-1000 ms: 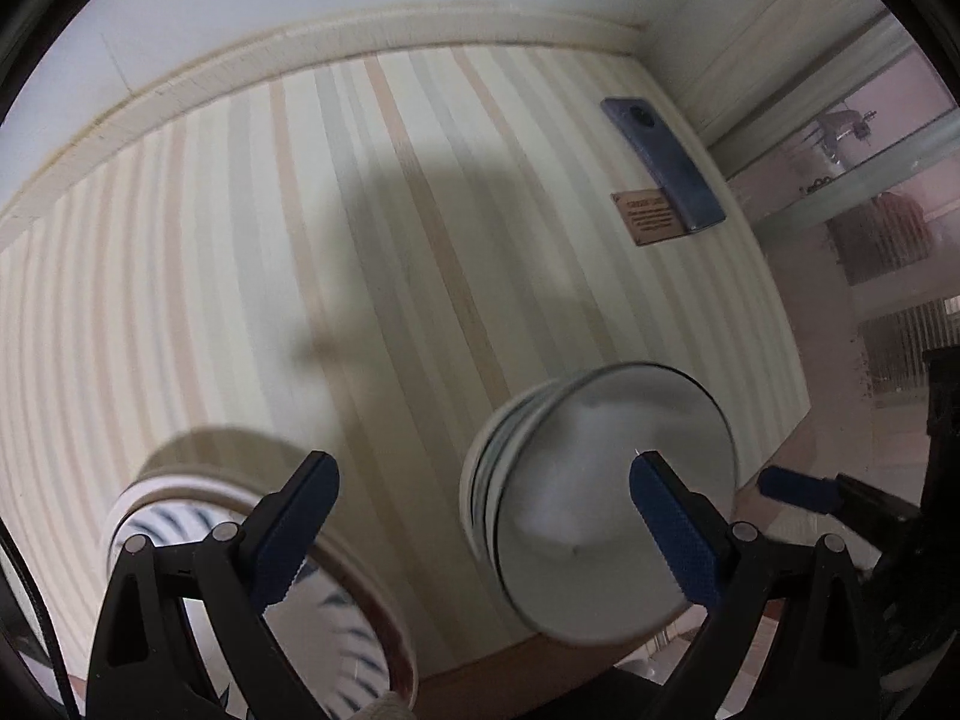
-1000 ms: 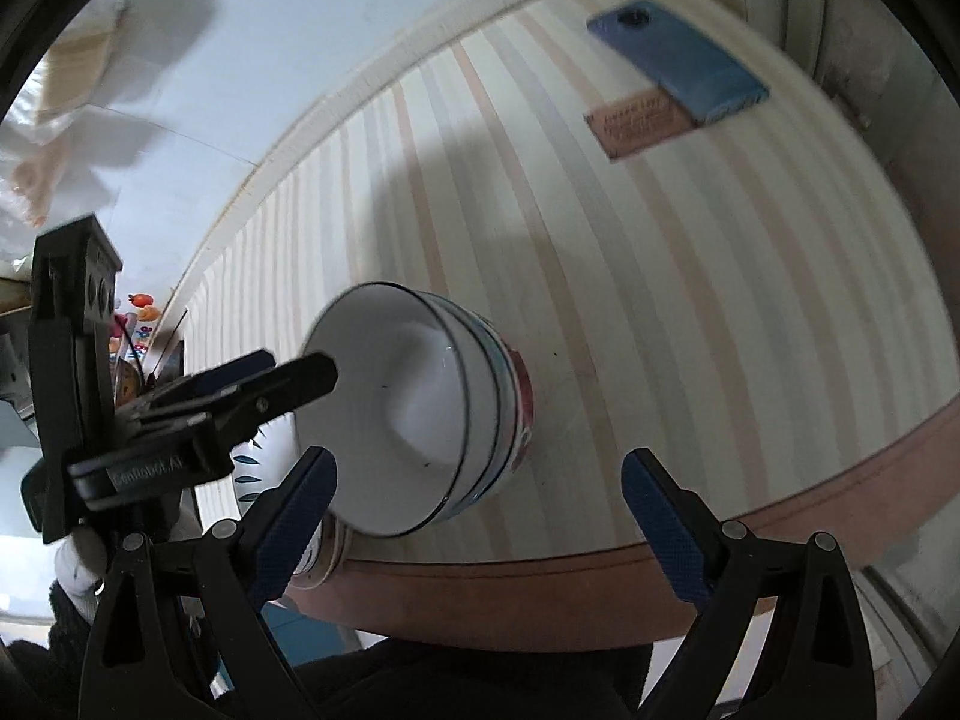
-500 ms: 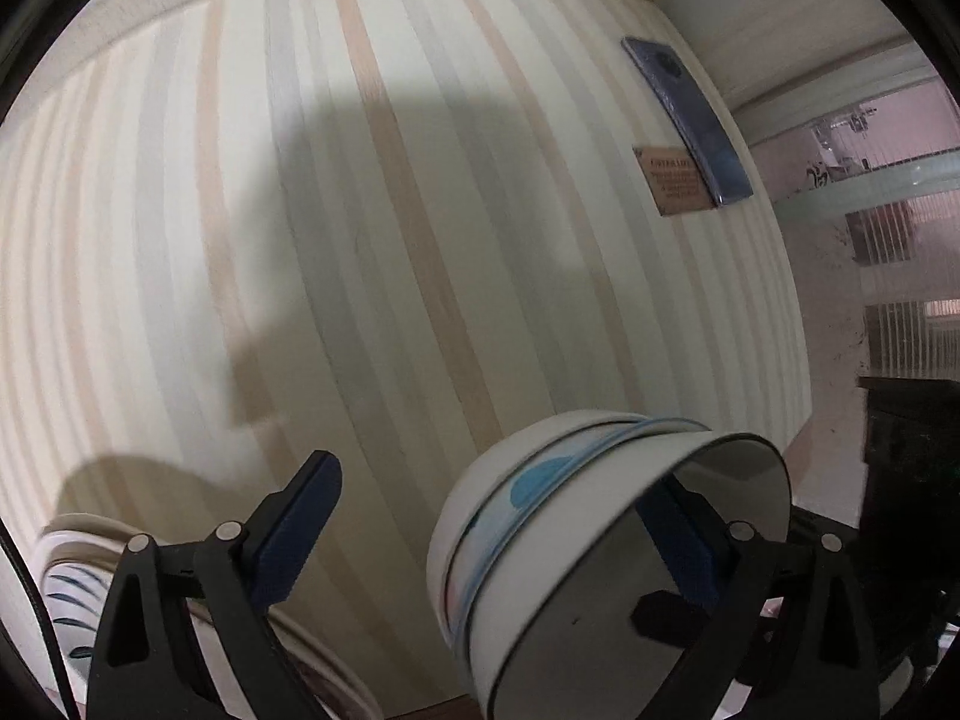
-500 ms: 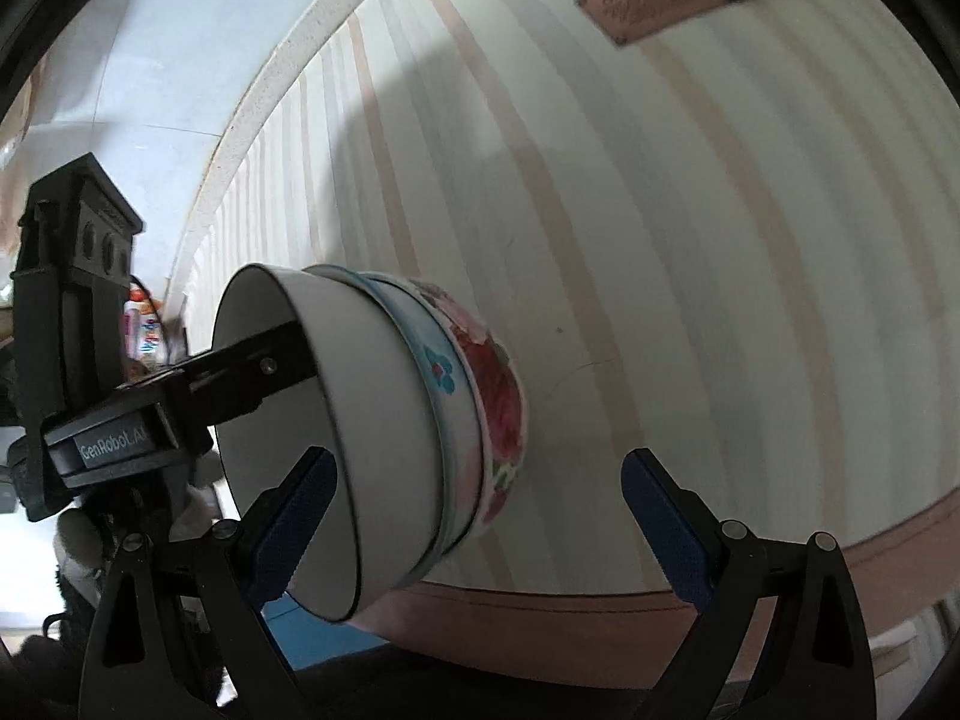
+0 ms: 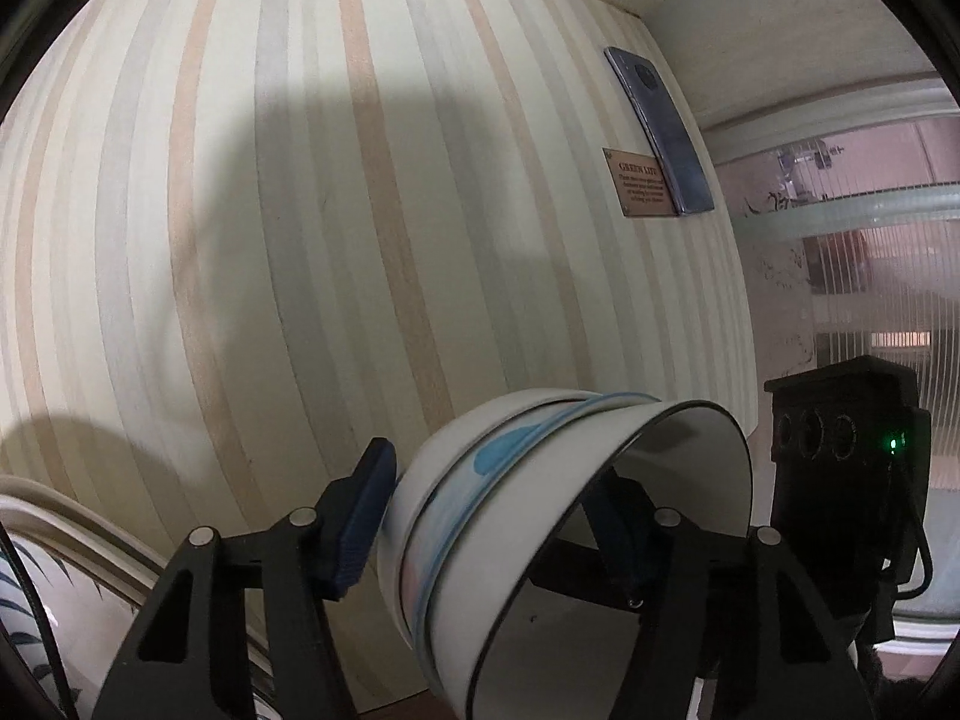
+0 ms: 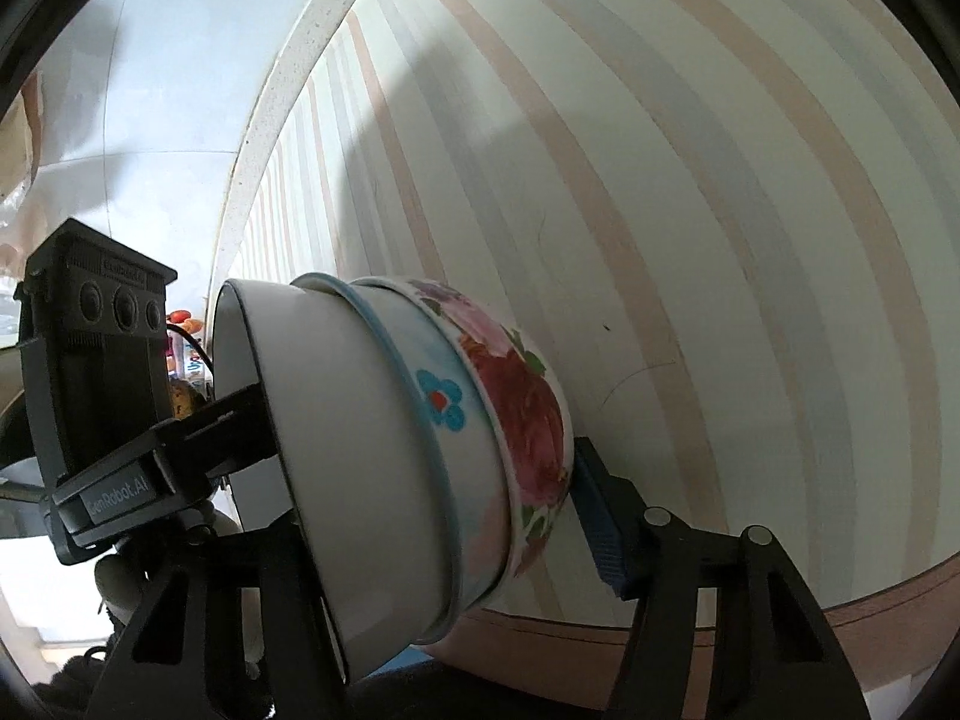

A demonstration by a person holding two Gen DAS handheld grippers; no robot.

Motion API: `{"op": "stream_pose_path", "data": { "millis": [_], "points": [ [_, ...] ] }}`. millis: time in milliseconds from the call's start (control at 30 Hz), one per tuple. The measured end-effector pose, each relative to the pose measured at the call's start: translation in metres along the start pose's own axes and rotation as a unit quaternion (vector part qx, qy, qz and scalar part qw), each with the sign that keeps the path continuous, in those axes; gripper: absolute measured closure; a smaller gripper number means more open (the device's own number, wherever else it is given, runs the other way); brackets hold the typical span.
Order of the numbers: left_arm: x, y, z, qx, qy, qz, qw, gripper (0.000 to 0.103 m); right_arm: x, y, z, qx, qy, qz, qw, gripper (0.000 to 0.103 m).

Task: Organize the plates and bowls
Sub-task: 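Carry the bowl stack with both grippers over the plate stack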

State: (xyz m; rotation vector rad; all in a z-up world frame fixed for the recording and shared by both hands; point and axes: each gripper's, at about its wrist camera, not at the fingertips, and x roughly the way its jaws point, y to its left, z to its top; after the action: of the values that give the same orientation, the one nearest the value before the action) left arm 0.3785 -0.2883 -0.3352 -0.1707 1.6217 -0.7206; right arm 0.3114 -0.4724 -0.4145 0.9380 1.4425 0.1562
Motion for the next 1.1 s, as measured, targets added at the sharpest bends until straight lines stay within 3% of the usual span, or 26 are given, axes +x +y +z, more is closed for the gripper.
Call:
{"op": "stream_pose_path", "data": {
  "millis": [567, 933, 1100],
  "points": [
    [-0.019, 0.009, -0.013, -0.033, -0.01, 0.015, 0.9993, 0.044, -0.007, 0.011, -0.013, -0.016, 0.007, -0.017, 1.0, 0.041],
    [-0.071, 0.025, -0.025, -0.056, -0.056, 0.02, 0.9966, 0.044, -0.017, 0.063, -0.008, -0.057, 0.012, 0.0, 0.998, 0.041],
    [-0.094, 0.045, -0.038, -0.082, -0.077, 0.029, 0.9933, 0.044, -0.001, 0.096, -0.01, -0.085, 0.032, 0.005, 0.996, 0.041]
  ]
}}
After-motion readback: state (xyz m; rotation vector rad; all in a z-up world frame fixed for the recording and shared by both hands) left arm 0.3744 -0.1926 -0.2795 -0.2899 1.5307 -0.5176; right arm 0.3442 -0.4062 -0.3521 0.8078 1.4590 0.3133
